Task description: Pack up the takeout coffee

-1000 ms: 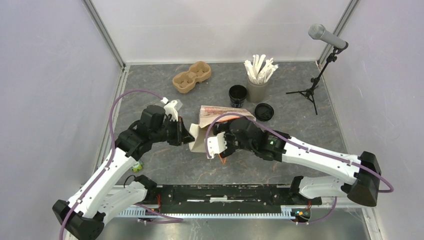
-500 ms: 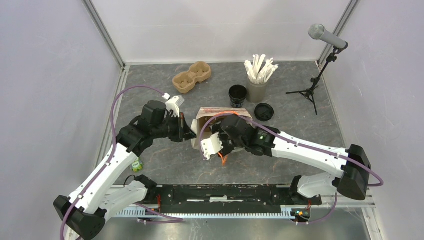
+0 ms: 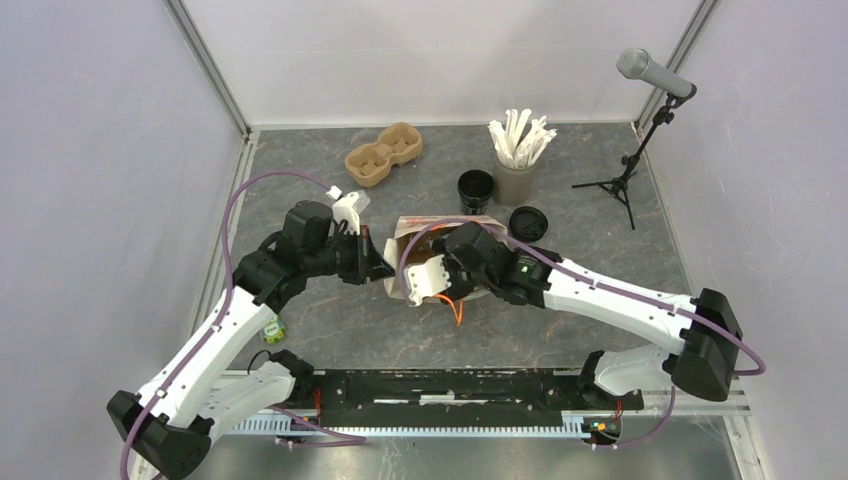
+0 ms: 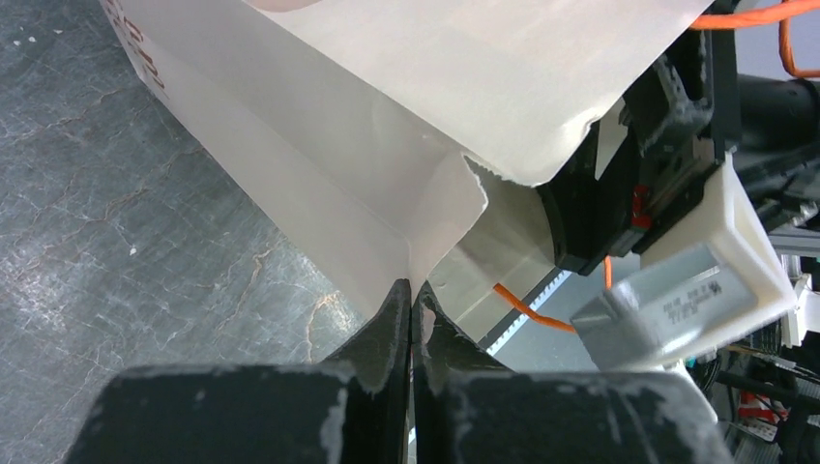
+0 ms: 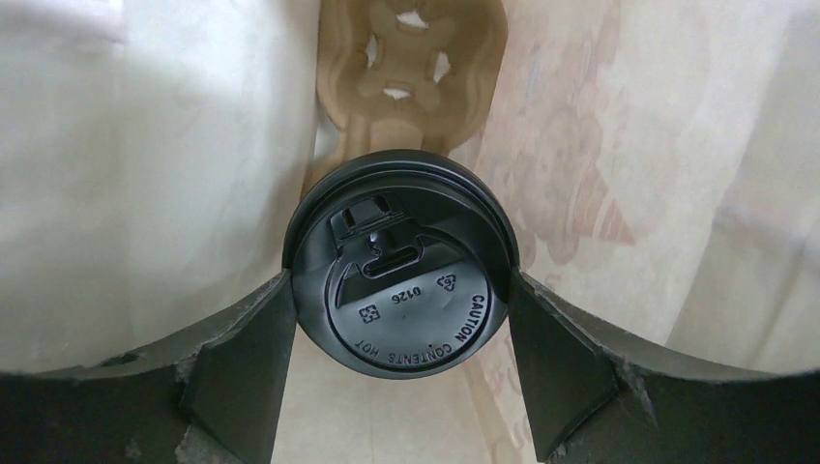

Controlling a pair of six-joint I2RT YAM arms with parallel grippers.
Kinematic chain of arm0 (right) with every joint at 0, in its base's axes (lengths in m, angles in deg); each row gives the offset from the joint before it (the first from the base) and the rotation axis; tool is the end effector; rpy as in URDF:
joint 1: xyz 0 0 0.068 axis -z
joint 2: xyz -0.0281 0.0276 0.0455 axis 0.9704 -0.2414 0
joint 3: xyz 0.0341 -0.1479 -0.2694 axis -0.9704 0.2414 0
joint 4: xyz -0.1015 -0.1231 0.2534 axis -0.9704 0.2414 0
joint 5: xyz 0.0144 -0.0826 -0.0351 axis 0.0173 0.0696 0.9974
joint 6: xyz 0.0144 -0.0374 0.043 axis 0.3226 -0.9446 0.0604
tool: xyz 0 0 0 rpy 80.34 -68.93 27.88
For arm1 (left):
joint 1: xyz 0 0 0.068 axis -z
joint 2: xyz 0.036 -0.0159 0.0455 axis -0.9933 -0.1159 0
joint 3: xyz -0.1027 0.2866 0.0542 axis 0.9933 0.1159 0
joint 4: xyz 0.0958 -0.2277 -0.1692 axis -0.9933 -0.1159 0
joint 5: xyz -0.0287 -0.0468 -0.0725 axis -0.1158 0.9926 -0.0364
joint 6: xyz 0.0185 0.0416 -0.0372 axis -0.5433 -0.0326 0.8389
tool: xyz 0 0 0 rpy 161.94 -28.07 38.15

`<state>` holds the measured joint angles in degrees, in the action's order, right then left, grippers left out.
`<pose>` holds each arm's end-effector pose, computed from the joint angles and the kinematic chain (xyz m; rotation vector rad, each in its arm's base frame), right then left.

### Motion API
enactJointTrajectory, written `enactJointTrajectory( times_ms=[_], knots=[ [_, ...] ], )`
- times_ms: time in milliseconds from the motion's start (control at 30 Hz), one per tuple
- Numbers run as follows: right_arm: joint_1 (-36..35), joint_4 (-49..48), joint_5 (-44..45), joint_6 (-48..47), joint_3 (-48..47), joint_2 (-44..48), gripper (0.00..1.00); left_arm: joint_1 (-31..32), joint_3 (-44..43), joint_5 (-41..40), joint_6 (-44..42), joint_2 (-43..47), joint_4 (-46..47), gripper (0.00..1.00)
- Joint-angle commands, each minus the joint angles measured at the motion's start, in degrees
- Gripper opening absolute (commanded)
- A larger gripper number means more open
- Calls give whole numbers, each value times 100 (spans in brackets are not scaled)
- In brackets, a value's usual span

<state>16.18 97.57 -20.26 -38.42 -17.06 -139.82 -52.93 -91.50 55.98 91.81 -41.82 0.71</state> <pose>0.1702 0.2747 0.3096 -1.9309 1.3128 -0.2308 0.1704 -0.1194 0.3541 0.2822 2.3393 -0.9823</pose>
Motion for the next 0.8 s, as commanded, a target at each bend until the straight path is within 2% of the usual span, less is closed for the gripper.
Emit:
enactJointTrajectory(
  times_ms=[0,500,767],
  knots=[
    [208,-453,-138,329,203,212,61,13,-70,220,-99,90,335,2],
    [357,-655,-304,135,493,143,60,11,8,444,-41,86,494,3],
    [418,-790,-311,161,862,414,60,9,106,525,-58,79,503,5]
  ],
)
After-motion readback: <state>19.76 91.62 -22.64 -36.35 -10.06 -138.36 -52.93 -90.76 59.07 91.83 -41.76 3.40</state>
